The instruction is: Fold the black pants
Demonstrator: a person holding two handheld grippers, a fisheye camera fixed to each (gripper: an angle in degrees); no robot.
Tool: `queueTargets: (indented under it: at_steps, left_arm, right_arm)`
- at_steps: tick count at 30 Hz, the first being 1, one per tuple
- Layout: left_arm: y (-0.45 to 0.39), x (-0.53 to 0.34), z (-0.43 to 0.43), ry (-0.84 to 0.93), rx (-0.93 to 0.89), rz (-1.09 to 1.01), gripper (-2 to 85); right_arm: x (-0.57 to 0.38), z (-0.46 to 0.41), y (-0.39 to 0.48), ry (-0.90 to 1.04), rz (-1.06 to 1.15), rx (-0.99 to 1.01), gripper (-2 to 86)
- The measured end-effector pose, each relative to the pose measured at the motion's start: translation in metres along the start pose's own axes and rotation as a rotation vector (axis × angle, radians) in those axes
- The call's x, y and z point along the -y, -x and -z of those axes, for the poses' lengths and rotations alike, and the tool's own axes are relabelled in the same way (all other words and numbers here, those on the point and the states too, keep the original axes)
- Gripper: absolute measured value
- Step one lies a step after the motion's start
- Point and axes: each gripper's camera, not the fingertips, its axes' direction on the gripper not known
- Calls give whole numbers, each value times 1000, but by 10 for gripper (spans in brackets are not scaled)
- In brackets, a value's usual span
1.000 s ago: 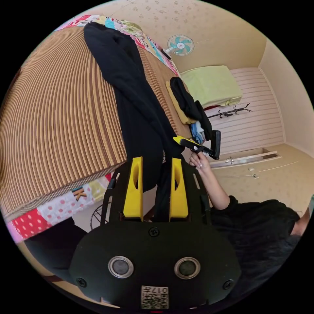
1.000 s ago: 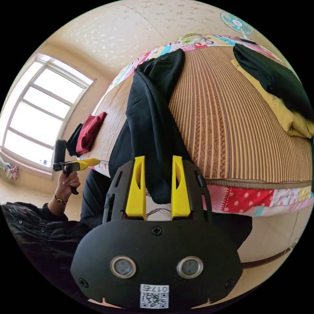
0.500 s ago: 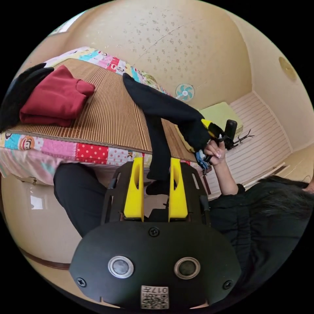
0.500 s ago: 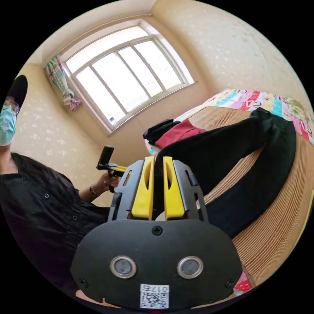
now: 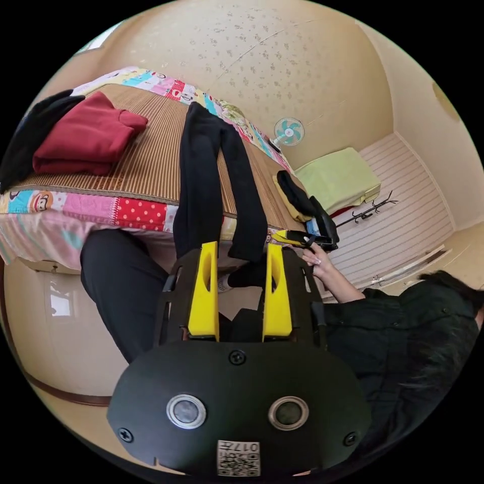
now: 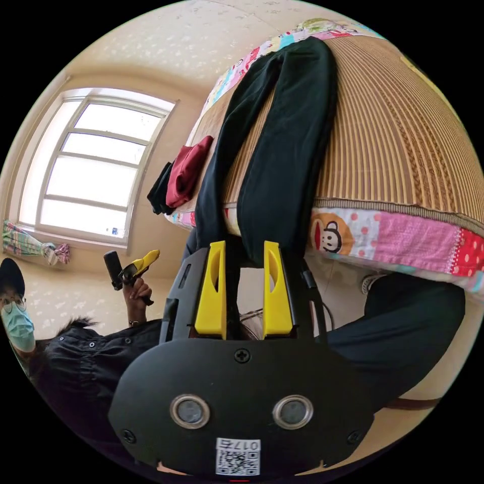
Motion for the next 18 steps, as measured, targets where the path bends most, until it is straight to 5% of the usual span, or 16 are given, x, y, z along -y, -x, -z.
queueTargets:
  at_steps: [7,11,15,18]
  left_arm:
    - [36,52,-44,168,116,51,151]
    - [41,50,-82,323,164,125,58]
    - [12,25,-23,116,-338,34,35]
    - [8,-8,40,-5,-409,28,34]
  right_arm:
    - [-23,19,-4,-56,-33,49,111]
    - [-34,18,-5,-75,-42,134,110]
    - [-48,27,-6,-104,-31,152,112]
    - [-59,39,-13,-146,-37,105,115]
